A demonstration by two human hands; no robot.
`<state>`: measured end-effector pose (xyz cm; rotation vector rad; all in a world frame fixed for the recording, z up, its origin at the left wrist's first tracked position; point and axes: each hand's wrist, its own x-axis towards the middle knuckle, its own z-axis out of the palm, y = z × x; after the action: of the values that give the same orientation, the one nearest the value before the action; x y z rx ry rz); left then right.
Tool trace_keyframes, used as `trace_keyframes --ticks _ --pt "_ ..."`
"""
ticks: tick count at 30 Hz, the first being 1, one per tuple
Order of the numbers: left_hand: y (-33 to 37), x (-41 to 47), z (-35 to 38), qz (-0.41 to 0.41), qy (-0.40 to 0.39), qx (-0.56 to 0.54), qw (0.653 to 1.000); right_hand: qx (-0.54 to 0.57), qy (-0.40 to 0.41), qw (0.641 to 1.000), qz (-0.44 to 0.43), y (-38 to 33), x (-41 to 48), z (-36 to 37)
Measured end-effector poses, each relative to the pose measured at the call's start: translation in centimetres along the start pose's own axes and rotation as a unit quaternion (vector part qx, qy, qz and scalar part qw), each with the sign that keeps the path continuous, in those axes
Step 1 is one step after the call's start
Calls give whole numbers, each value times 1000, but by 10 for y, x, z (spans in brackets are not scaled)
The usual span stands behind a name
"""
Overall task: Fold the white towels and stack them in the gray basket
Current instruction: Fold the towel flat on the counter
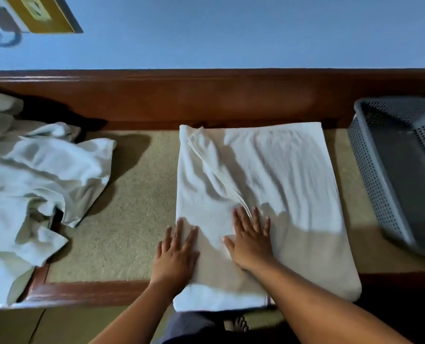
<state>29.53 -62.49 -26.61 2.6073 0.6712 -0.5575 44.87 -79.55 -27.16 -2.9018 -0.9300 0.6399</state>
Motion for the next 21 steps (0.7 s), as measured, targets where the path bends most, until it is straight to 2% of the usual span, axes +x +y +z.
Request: trace_keyframes --ticks 2,4,12,14,17,18,21 --pt "-9 37 -20 -26 -10 -1 1000 11 -5 1000 15 -4 39 -13" --pt "-14 77 -41 -37 3 1 999 22 29 999 31 -7 73 -27" --pt "-11 263 -129 -28 49 -38 998 32 46 992 115 -2 234 -79" --pt "-11 284 -140 -46 110 -101 988 48 54 990 125 -1 255 -88" --pt "-14 302 -149 -96 175 -297 934 118 166 969 143 -3 267 -99" --pt "-15 306 -152 -97 166 -296 936 151 189 959 150 -4 268 -102" --pt "-20 317 -161 -92 117 -281 948 232 176 943 163 -4 273 -105"
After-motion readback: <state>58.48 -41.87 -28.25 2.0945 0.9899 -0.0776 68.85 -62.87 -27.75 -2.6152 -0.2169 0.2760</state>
